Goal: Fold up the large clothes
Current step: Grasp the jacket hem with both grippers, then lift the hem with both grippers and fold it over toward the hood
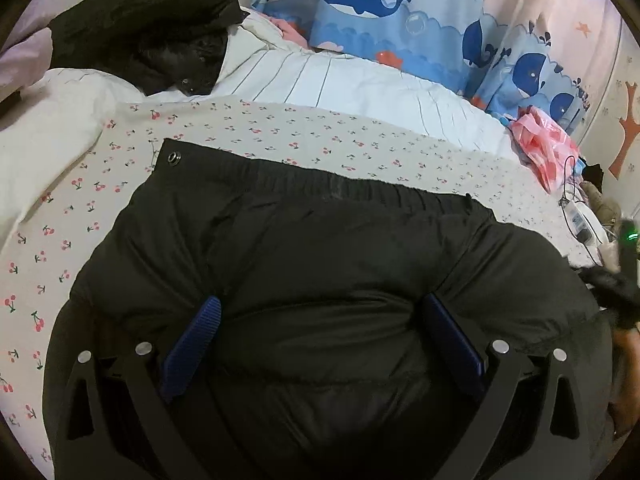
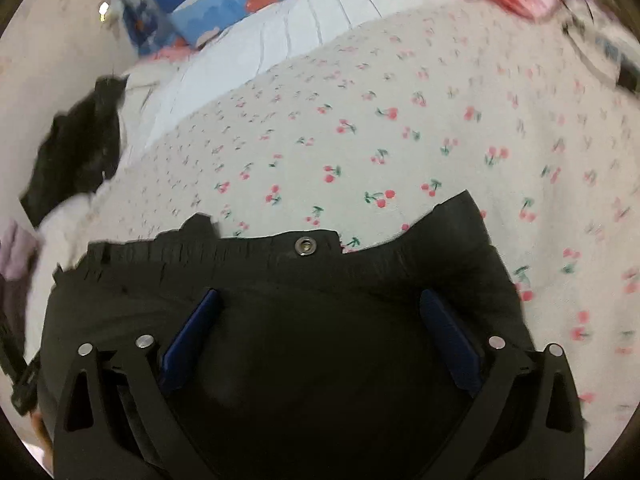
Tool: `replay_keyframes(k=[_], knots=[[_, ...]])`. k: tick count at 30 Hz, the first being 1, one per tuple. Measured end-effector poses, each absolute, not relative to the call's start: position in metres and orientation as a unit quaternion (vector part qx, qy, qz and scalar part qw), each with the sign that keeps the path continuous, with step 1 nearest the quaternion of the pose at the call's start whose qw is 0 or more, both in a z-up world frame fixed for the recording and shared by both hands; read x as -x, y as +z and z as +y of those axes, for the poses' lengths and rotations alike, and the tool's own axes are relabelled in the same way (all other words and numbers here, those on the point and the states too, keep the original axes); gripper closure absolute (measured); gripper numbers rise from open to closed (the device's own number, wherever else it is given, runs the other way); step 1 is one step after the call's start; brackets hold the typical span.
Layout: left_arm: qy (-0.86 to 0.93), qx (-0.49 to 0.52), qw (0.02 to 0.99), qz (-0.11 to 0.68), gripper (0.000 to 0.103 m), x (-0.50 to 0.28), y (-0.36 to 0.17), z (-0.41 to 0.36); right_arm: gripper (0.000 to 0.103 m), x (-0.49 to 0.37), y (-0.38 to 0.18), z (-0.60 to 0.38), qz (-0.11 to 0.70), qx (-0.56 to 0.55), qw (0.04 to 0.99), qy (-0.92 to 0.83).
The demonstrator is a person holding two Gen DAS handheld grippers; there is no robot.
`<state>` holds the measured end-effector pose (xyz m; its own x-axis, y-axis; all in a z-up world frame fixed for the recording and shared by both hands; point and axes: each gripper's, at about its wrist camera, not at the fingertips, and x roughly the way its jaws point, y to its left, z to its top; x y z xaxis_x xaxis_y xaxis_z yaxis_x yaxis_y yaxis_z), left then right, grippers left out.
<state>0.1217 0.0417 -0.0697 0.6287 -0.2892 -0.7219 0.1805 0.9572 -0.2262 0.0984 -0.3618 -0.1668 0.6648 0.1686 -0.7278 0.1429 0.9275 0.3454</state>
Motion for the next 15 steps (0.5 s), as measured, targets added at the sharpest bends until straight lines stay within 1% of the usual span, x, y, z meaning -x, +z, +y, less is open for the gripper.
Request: replay_keyframes(k=[2,3,4,5,6,10,12,13,15], knots=[[-0.132,0.071,0.899,0.412,0.006,-0.123,-0.07,0.043,0.007,-0.071,-0.151,-0.369,0.357,-0.165,0.919,-0.025],[-0.132,0.071,0.899,0.412,0.006,-0.123,-0.071,0.043,0.007,-0.067,-0.157,-0.374,0.357,-0.156,0.92,-0.042],[-0.133,0.07,0.898,0.413,0.006,-0.124,-0.071,0.041,0.007,-0.066,-0.183,-0.388,0.384,-0.176,0.905,-0.056],[-0.139,0.073,0.897,0.412,0.006,-0.124,-0.071,0.04,0.006,-0.066,-0.204,-0.402,0.394,-0.22,0.891,-0.038],[-0.141,0.073,0.897,0.412,0.006,-0.124,-0.071,0.038,0.007,-0.062,-0.207,-0.408,0.381,-0.239,0.892,-0.03],[-0.135,0.063,0.9,0.411,0.006,-0.123,-0.072,0.038,0.007,-0.063,-0.197,-0.4,0.407,-0.212,0.888,-0.035],[-0.139,0.07,0.9,0.406,0.007,-0.119,-0.068,0.042,0.007,-0.044,-0.182,-0.397,0.389,-0.22,0.894,-0.031],[-0.143,0.076,0.901,0.403,0.007,-0.116,-0.063,0.045,0.007,-0.023,-0.169,-0.392,0.365,-0.222,0.904,-0.024],[-0.155,0.094,0.904,0.388,0.007,-0.105,-0.05,0.056,0.007,0.01,-0.157,-0.385,0.353,-0.203,0.913,-0.018]])
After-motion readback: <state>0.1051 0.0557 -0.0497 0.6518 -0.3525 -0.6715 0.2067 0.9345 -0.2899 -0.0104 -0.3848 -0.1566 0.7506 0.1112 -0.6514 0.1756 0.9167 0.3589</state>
